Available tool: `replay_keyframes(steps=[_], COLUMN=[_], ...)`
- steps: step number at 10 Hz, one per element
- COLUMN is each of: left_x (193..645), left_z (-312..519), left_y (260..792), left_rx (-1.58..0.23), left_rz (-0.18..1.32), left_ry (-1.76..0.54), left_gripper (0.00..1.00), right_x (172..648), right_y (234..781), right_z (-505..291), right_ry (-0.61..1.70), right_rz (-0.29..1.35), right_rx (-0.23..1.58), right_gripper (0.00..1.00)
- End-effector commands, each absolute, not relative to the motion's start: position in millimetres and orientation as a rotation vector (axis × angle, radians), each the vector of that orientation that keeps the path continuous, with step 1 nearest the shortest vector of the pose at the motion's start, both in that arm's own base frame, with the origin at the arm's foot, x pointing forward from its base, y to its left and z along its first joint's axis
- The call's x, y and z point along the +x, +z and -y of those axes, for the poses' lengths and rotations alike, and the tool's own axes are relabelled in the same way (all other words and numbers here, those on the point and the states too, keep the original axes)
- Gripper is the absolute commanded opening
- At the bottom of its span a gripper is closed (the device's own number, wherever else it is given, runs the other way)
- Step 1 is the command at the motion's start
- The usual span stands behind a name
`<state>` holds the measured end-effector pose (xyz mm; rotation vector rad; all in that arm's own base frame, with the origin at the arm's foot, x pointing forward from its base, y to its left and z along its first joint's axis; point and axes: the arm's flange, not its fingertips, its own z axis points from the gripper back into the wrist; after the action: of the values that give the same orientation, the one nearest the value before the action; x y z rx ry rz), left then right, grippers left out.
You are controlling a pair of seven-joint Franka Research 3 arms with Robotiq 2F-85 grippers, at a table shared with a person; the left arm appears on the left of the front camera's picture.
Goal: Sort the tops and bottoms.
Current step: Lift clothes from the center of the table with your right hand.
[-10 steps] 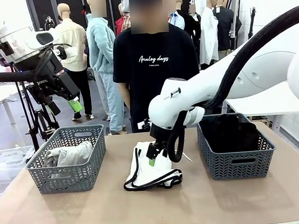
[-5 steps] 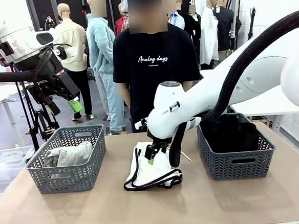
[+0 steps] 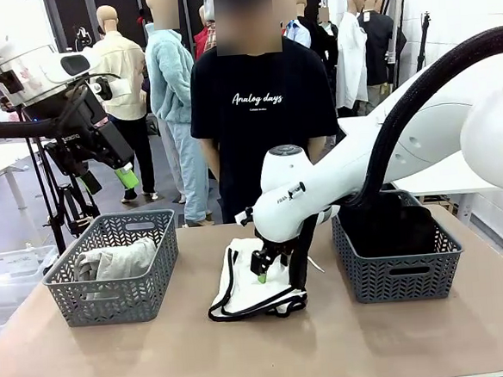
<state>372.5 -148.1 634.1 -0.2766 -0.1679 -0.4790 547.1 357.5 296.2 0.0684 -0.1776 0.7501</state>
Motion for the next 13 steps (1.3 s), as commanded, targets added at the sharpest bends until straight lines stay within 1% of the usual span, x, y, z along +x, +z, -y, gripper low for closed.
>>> replay_keyframes(steps=[1, 3, 4, 9, 10, 11, 13], left_x=[373, 373, 373, 373, 373, 373, 373], left_z=[146, 146, 146, 146, 146, 146, 146], left_y=[635, 635, 635, 635, 635, 635, 635], left_rx=[-0.286, -0.286, -0.286, -0.286, -0.286, -0.286, -0.286], left_rz=[0.171, 0.171, 0.171, 0.171, 0.171, 0.171, 0.171], left_ry=[-0.476, -0.476, -0.476, -0.476, -0.476, -0.476, -0.476], left_gripper=[1.0, 1.0, 1.0, 1.0, 1.0, 1.0, 1.0], right_x=[552, 553, 553, 553, 552, 550, 538], right_y=[298, 302, 304, 323, 337, 363, 433], right_z=[-365, -366, -365, -357, -351, -343, -326], right_ry=[0.721, 0.708, 0.702, 0.688, 0.665, 0.649, 0.635], right_rz=[0.15, 0.138, 0.139, 0.125, 0.154, 0.218, 0.359], right_rx=[0.038, 0.056, 0.072, 0.137, 0.165, 0.185, 0.217], right_gripper=[0.55, 0.16, 0.0, 0.0, 0.0, 0.0, 0.0])
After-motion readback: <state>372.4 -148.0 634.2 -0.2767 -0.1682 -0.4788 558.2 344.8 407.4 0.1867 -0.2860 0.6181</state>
